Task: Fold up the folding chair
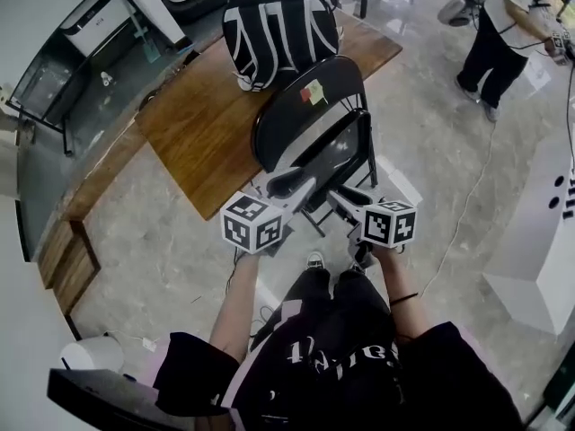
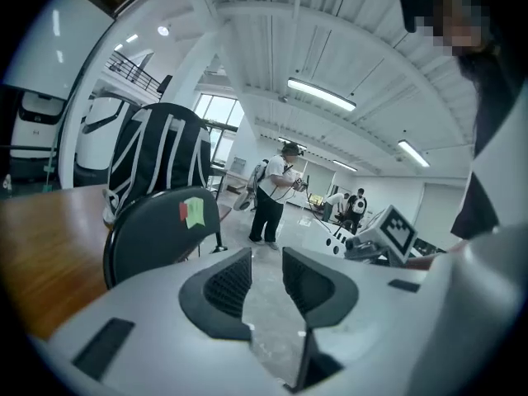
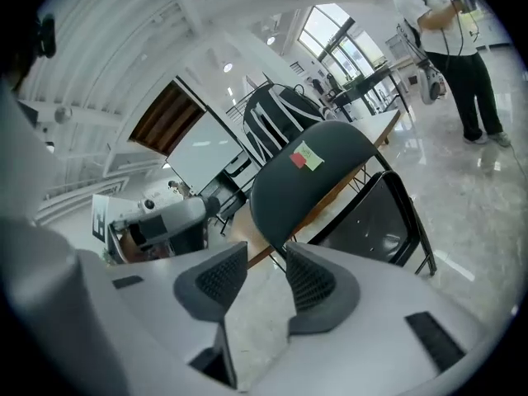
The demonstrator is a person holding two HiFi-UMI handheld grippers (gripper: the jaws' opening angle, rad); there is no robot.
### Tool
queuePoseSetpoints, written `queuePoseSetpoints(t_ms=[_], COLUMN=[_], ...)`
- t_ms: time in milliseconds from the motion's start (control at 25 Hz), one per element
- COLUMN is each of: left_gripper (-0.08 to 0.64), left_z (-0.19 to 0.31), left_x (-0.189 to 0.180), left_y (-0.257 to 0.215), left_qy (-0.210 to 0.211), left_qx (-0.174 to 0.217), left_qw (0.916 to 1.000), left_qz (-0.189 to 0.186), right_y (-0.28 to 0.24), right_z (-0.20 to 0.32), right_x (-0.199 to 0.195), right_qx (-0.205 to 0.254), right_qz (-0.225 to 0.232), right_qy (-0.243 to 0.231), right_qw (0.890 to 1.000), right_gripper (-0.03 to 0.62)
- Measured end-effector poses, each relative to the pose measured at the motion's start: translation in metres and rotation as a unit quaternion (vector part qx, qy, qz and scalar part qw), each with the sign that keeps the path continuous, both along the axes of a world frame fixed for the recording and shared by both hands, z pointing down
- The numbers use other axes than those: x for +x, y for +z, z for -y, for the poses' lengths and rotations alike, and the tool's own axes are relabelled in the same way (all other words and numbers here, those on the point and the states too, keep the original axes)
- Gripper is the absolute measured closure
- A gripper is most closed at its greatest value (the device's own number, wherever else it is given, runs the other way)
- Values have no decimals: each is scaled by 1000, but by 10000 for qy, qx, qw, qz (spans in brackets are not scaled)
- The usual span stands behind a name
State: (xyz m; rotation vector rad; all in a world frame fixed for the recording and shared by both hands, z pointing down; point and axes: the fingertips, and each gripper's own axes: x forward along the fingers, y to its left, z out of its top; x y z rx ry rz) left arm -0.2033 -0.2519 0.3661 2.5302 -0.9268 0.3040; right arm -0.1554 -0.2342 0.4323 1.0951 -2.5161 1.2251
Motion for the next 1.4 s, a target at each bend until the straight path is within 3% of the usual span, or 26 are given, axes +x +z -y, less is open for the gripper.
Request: queuePoseSetpoints(t_ms=[200, 360, 640, 880, 1200, 1400], left_gripper=[466, 472, 488, 492, 494, 503], left_z=[-61, -110, -190, -283, -353, -374], left_x=[22, 41, 87, 114, 92, 61], left_y=[12, 25, 13, 16, 4, -12], left_qy=[-23, 85, -249, -503, -622, -541], left_qx=[-302, -507, -306, -349, -264, -82], left_qw=[9987, 9984, 9984, 9971, 9970, 9975], left_qz=[-406, -237, -394, -448, -372, -448], right_y=[-25, -43, -57, -56, -62, -78], right_z=[-50, -93, -182, -263, -329, -348], right_x=[18, 34, 73, 95, 62, 31], right_qx=[54, 157, 400, 370, 341, 505], right_qz=[211, 315, 54, 120, 232, 191], right_qy=[183, 191, -124, -363, -612, -446], right_qw=[9996, 9992, 9991, 9986, 9973, 9975], right_gripper=[443, 451, 460, 469, 485, 502])
